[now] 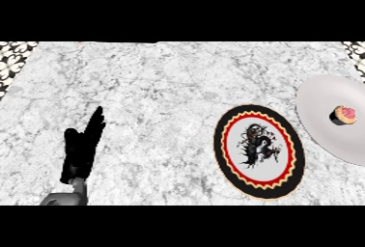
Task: Pick the cupcake from the plate and place it in the plate
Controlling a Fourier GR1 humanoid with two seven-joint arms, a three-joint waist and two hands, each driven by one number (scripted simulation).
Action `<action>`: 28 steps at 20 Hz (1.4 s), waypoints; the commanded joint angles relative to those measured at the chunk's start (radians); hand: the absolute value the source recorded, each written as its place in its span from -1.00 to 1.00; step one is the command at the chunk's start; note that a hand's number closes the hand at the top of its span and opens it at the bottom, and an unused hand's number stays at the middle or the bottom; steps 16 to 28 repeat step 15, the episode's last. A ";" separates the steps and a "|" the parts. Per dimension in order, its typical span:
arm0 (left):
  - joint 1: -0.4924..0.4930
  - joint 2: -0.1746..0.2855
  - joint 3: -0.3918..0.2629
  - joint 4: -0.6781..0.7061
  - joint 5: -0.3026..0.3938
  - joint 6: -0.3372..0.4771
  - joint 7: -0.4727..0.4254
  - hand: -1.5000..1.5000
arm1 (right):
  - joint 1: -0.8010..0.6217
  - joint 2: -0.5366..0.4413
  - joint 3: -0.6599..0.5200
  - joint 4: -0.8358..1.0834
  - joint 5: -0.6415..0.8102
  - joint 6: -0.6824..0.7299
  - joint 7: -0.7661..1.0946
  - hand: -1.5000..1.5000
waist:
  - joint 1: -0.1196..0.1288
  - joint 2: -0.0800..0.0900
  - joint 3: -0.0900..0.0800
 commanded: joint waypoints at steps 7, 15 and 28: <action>0.011 -0.008 0.003 0.023 0.011 -0.014 -0.050 0.00 | -0.001 -0.009 -0.046 0.015 -0.041 -0.087 0.048 -1.00 | 0.010 0.004 0.001; -0.017 0.001 0.011 0.007 0.017 -0.019 -0.007 0.00 | 0.074 -0.040 -0.040 0.014 -0.029 -0.086 0.013 -1.00 | 0.011 0.006 0.005; -0.017 0.001 0.011 0.007 0.017 -0.019 -0.007 0.00 | 0.074 -0.040 -0.040 0.014 -0.029 -0.086 0.013 -1.00 | 0.011 0.006 0.005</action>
